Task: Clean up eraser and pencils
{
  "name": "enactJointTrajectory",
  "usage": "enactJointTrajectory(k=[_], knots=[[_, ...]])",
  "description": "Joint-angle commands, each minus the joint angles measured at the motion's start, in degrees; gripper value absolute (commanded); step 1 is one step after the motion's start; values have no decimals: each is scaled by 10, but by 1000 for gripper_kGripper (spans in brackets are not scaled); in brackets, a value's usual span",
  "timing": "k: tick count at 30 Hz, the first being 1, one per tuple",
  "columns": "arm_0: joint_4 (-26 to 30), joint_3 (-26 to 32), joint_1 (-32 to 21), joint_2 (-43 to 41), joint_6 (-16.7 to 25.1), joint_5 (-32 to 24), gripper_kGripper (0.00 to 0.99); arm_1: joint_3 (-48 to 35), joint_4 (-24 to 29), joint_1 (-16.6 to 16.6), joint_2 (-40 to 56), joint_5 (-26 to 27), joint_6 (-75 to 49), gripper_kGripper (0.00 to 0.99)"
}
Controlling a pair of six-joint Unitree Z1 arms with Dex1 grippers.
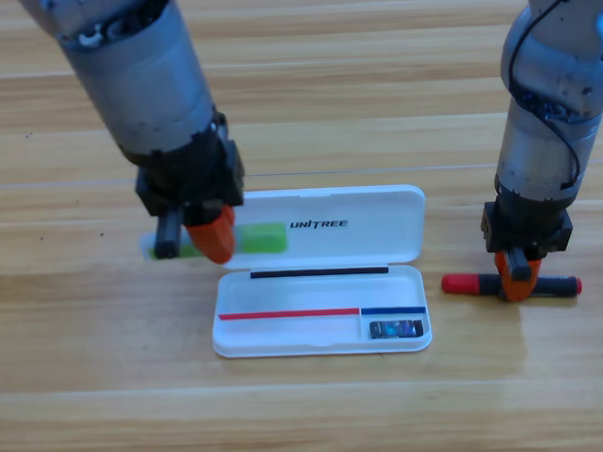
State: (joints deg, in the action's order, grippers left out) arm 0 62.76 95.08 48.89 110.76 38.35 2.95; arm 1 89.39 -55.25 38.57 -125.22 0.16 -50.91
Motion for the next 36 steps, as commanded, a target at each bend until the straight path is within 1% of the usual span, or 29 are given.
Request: enactJointTrajectory(k=[1, 9, 14, 16, 23, 27, 31, 36], knots=[[6, 19, 23, 54, -7, -16, 0, -38, 7, -9, -44, 5, -3, 6], [1, 42, 32, 98, -7, -16, 0, -43, 7, -9, -38, 3, -3, 0], [-9, 47, 34, 117, -7, -17, 0, -42, 7, -9, -29, 4, -3, 0], [-13, 47, 34, 123, -7, -19, 0, -43, 3, -7, -14, 3, -3, 0], [-28, 47, 34, 142, -7, -24, 0, -47, -38, 10, 90, 3, -2, 0], [-38, 47, 35, 154, -7, -26, 0, -41, -60, 20, 131, 3, -2, 0], [-45, 47, 36, 165, -7, -26, 0, -42, -67, 33, 150, 2, 2, 0], [-47, 47, 36, 171, -9, -27, 0, -33, -71, 37, 144, 1, 3, 0]])
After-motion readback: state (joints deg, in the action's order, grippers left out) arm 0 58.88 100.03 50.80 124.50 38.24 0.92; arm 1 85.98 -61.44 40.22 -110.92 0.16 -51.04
